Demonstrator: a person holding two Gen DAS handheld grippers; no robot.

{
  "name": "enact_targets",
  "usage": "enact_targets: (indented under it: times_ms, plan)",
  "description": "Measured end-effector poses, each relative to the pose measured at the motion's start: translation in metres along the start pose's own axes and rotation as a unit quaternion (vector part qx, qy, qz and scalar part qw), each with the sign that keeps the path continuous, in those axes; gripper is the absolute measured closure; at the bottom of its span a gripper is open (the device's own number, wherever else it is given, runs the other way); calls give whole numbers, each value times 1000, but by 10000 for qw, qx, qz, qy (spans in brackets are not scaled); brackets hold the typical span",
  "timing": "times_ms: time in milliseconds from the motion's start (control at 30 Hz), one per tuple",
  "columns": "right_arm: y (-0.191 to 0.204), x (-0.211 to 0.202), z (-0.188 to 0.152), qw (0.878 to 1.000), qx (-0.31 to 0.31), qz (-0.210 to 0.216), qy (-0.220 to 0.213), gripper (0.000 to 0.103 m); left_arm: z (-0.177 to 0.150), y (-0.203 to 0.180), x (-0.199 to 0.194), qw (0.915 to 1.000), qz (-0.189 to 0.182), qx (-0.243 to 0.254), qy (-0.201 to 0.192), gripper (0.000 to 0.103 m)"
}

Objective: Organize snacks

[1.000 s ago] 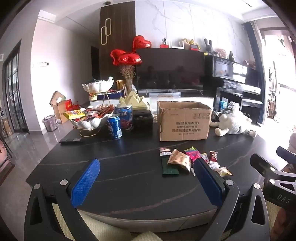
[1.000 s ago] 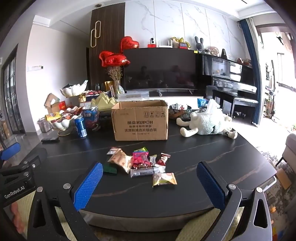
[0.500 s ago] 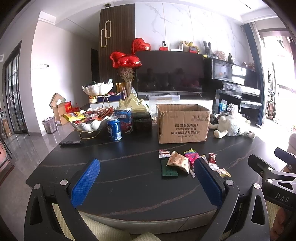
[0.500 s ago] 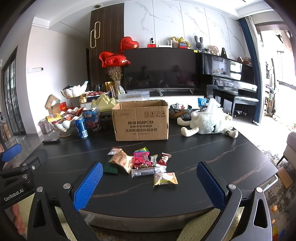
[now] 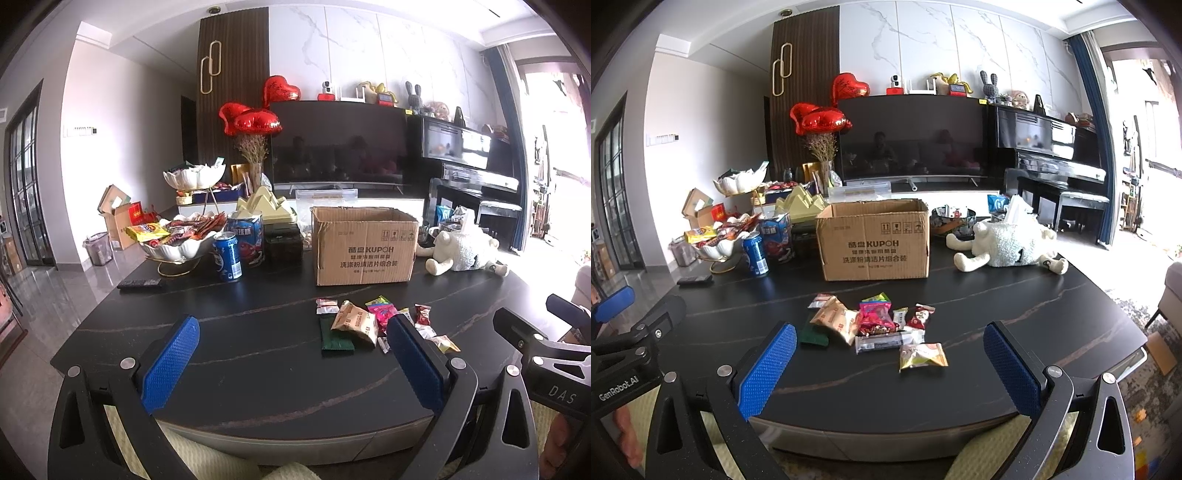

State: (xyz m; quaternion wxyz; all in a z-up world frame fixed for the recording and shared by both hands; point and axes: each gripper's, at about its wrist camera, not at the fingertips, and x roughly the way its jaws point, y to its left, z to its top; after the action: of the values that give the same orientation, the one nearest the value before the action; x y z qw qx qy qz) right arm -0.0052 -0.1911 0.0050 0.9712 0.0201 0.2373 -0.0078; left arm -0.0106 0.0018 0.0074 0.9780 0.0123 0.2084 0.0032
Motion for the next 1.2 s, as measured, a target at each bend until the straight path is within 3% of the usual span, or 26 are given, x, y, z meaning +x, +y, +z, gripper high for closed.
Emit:
enact_targets:
  times_ms: [1200]
  plan:
    - [-1,1,-1,10000,28,15,7,0,-3,-6,1,10000,-58,19,58,0]
